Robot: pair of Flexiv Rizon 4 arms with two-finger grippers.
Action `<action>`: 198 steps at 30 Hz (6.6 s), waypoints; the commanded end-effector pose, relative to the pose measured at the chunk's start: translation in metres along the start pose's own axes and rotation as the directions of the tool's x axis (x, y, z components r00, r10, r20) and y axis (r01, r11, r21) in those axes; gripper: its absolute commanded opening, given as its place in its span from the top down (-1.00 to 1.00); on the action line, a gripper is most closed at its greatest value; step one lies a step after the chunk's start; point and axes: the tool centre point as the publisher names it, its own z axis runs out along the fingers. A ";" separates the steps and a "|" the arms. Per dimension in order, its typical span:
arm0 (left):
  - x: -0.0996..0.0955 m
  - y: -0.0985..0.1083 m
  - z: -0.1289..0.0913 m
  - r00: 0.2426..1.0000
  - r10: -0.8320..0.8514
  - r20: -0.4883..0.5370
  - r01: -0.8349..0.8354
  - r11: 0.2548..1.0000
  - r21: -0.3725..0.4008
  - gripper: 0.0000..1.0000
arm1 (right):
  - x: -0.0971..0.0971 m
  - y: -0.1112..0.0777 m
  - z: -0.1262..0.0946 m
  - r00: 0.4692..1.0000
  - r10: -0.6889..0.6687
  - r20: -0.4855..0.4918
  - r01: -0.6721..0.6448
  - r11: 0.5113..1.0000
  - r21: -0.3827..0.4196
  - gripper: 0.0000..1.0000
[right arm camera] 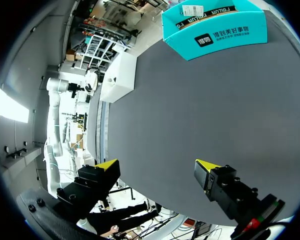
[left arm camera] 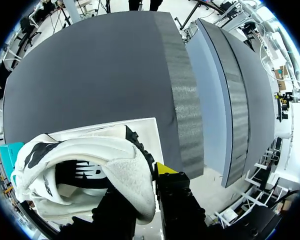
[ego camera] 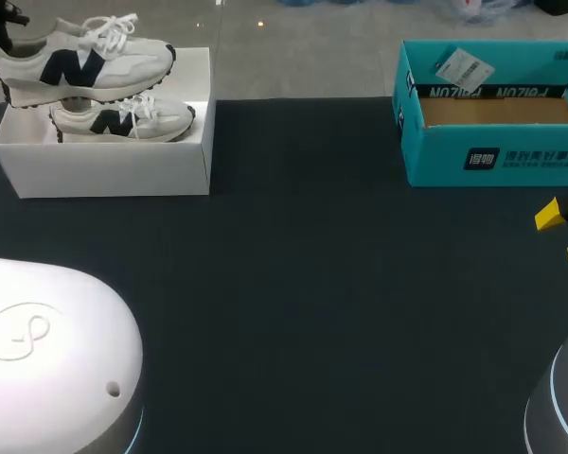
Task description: Take the shoe out of the shoebox, open the shoe tongue, remove and reinsert the insole, then place the shoe into the shoebox
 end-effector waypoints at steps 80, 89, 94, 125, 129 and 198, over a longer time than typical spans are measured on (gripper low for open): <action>-0.001 -0.002 -0.015 1.000 -0.020 -0.005 0.020 1.000 0.005 1.00 | 0.000 -0.002 0.001 1.000 0.001 0.000 -0.001 1.000 -0.003 -1.00; -0.001 -0.002 -0.015 1.000 -0.020 -0.005 0.020 1.000 0.005 1.00 | 0.000 -0.002 0.001 1.000 0.001 0.000 -0.001 1.000 -0.003 -1.00; -0.001 -0.002 -0.015 1.000 -0.020 -0.005 0.020 1.000 0.005 1.00 | 0.000 -0.002 0.001 1.000 0.001 0.000 -0.001 1.000 -0.003 -1.00; -0.001 -0.002 -0.015 1.000 -0.020 -0.005 0.020 1.000 0.005 1.00 | 0.000 -0.002 0.001 1.000 0.001 0.000 -0.001 1.000 -0.003 -1.00; -0.001 -0.002 -0.015 1.000 -0.020 -0.005 0.020 1.000 0.005 1.00 | 0.000 -0.002 0.001 1.000 0.001 0.000 -0.001 1.000 -0.003 -1.00; -0.214 -0.167 -0.040 0.992 -0.106 -0.075 0.090 0.978 -0.189 1.00 | 0.000 -0.002 0.001 1.000 0.001 0.000 -0.001 1.000 -0.003 -1.00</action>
